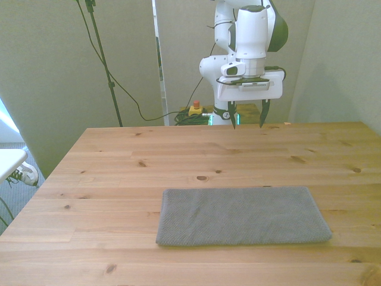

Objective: Fold the towel

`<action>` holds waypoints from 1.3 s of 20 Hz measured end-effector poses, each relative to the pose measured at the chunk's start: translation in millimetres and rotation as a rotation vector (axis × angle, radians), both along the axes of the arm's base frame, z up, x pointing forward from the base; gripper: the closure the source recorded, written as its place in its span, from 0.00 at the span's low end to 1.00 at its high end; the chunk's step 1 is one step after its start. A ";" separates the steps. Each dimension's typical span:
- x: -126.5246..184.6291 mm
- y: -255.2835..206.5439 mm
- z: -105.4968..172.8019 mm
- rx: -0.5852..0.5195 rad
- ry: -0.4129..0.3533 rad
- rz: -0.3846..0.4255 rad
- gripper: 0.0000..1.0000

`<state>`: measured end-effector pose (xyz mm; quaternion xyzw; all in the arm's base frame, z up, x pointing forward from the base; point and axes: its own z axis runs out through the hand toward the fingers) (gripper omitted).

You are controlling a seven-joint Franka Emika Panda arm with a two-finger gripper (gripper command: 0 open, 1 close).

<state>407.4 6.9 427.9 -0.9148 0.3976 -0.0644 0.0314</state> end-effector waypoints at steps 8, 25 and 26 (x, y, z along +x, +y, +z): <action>29.0 18.0 11.1 0.001 -0.029 -0.014 0.00; 211.3 187.1 -14.1 -0.543 -0.104 -0.145 0.00; 218.5 190.5 -15.9 -0.562 -0.107 -0.148 0.00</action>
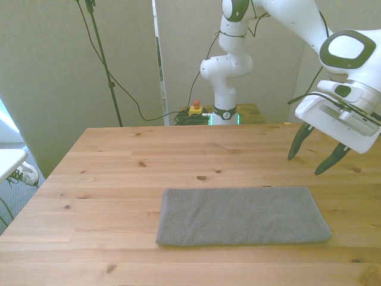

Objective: Fold the towel

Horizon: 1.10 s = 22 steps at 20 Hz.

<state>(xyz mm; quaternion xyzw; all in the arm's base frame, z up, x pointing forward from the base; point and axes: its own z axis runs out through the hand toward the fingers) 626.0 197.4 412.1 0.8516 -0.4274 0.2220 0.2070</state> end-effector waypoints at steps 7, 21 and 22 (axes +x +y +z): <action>47.3 20.3 -26.7 -0.045 -0.005 -0.018 0.00; 72.8 60.4 -66.1 -0.233 0.042 -0.056 0.00; 74.4 61.1 -68.8 -0.237 0.043 -0.056 0.00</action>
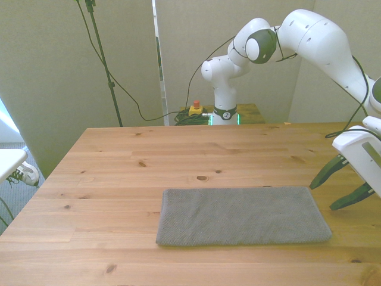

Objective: Fold the towel

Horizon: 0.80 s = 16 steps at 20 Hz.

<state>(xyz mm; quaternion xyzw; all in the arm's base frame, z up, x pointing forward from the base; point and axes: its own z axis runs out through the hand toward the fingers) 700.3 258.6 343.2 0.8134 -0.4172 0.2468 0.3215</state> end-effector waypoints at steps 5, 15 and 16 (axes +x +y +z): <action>5.8 -4.5 -10.4 -0.024 0.022 -0.009 0.00; 10.6 -33.1 -20.5 -0.073 0.064 -0.024 1.00; 11.0 -35.6 -20.3 -0.072 0.065 -0.024 1.00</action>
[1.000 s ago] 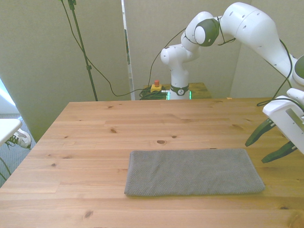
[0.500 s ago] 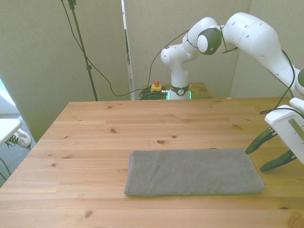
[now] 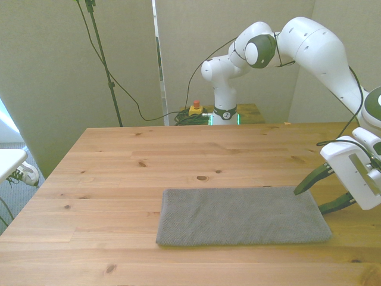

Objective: Fold the towel

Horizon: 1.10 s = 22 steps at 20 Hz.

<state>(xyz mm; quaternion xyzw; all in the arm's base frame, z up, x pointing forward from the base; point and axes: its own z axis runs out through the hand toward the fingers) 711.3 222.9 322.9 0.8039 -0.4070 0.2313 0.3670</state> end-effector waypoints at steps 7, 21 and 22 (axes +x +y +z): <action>0.3 -3.9 -0.9 0.012 -0.004 0.017 1.00; 2.1 -2.7 -5.7 0.039 -0.014 0.049 1.00; 2.2 -2.3 -5.7 0.041 -0.015 0.051 1.00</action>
